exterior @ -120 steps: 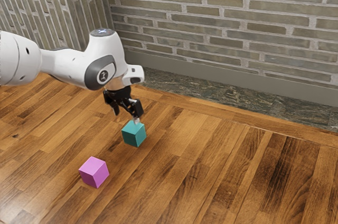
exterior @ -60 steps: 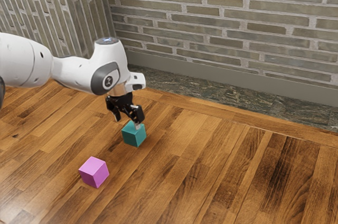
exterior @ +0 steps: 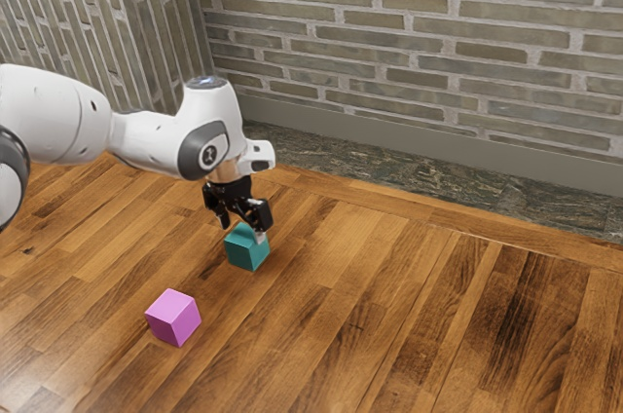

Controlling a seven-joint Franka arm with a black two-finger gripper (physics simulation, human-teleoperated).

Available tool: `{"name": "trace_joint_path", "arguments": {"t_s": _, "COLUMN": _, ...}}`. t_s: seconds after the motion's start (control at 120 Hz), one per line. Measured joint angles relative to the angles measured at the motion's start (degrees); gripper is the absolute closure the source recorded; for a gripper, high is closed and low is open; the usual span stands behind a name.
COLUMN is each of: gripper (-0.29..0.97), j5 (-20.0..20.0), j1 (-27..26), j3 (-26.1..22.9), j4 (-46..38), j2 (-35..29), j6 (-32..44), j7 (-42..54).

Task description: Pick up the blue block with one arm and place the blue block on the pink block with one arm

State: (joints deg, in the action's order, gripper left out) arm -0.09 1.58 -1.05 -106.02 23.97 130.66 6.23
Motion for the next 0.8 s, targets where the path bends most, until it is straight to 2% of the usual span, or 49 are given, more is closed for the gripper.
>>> {"name": "trace_joint_path", "arguments": {"t_s": 0.8, "gripper": 0.00, "j5": 0.3, "j1": 0.0, "j3": 0.1, "j4": 2.3, "j2": 4.6, "j6": 0.0, "j7": 0.5}}
